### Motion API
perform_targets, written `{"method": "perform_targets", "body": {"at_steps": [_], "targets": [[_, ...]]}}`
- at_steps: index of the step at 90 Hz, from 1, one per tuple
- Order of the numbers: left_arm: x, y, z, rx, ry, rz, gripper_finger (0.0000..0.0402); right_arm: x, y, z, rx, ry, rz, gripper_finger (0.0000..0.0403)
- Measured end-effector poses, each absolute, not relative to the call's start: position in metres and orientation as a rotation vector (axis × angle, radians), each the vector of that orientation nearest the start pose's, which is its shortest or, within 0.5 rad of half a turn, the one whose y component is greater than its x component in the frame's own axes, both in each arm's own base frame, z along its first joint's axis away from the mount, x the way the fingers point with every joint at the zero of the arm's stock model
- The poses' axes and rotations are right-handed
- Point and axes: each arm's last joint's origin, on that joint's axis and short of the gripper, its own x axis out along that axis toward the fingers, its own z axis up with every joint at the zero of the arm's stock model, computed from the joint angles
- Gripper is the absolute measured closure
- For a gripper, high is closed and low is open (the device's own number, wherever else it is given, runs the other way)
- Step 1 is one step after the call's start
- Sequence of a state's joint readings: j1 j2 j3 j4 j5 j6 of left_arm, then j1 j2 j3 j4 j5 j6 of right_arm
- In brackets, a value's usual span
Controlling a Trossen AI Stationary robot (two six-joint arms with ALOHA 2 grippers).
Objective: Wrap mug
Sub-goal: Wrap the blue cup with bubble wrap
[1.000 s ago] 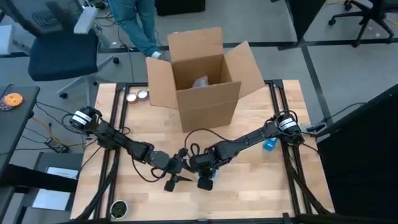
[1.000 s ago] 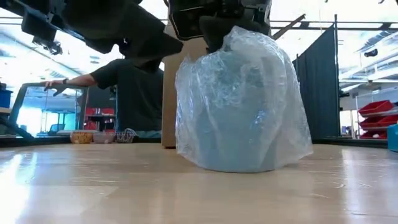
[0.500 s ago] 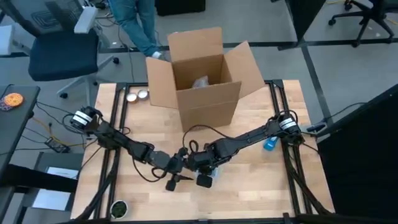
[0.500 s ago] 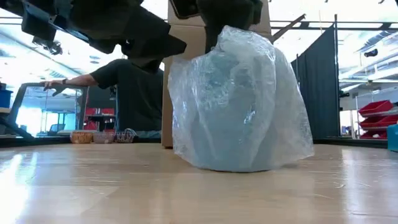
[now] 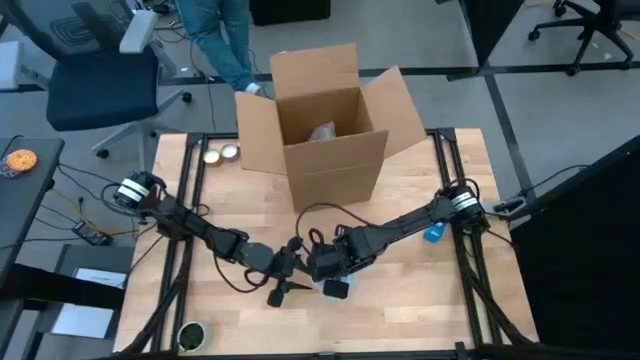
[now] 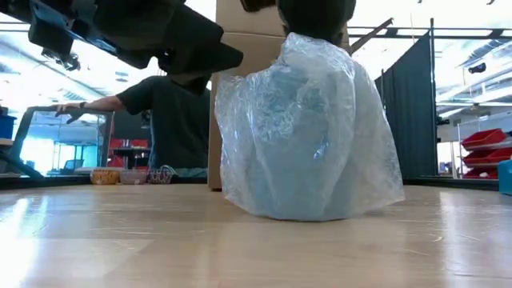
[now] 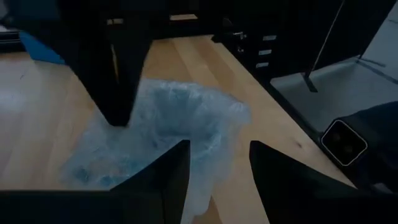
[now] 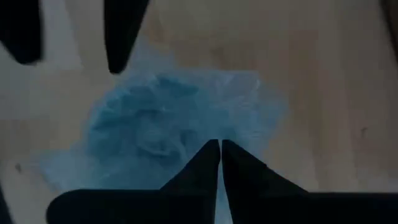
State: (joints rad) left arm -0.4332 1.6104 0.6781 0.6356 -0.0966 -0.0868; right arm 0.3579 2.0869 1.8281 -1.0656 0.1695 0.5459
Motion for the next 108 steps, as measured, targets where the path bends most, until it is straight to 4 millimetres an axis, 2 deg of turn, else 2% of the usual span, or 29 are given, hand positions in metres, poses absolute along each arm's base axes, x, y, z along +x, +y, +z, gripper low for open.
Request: {"method": "perform_targets", "body": {"at_steps": [15,27,43,70,95,108], "targets": [[0.289,-0.13,0.178,-0.024,0.306,-0.313,0.025,0.405,0.149,0.205,0.111,1.326,-0.148,0.0403],[0.289,-0.13,0.177,-0.026,0.312,-0.31,0.025,0.409,0.151,0.191,0.079,1.366,-0.094,0.0403],[0.289,-0.13,0.177,-0.026,0.313,-0.31,0.025,0.41,0.152,0.191,0.077,1.356,-0.071,0.0403],[0.288,-0.13,0.175,-0.025,0.331,-0.309,0.025,0.415,0.153,0.206,0.093,1.331,-0.059,0.0403],[0.288,-0.13,0.175,-0.027,0.335,-0.308,0.025,0.415,0.159,0.252,0.094,1.304,-0.052,0.0403],[0.288,-0.13,0.175,-0.028,0.334,-0.309,0.025,0.411,0.161,0.263,0.13,1.321,-0.076,0.0403]]}}
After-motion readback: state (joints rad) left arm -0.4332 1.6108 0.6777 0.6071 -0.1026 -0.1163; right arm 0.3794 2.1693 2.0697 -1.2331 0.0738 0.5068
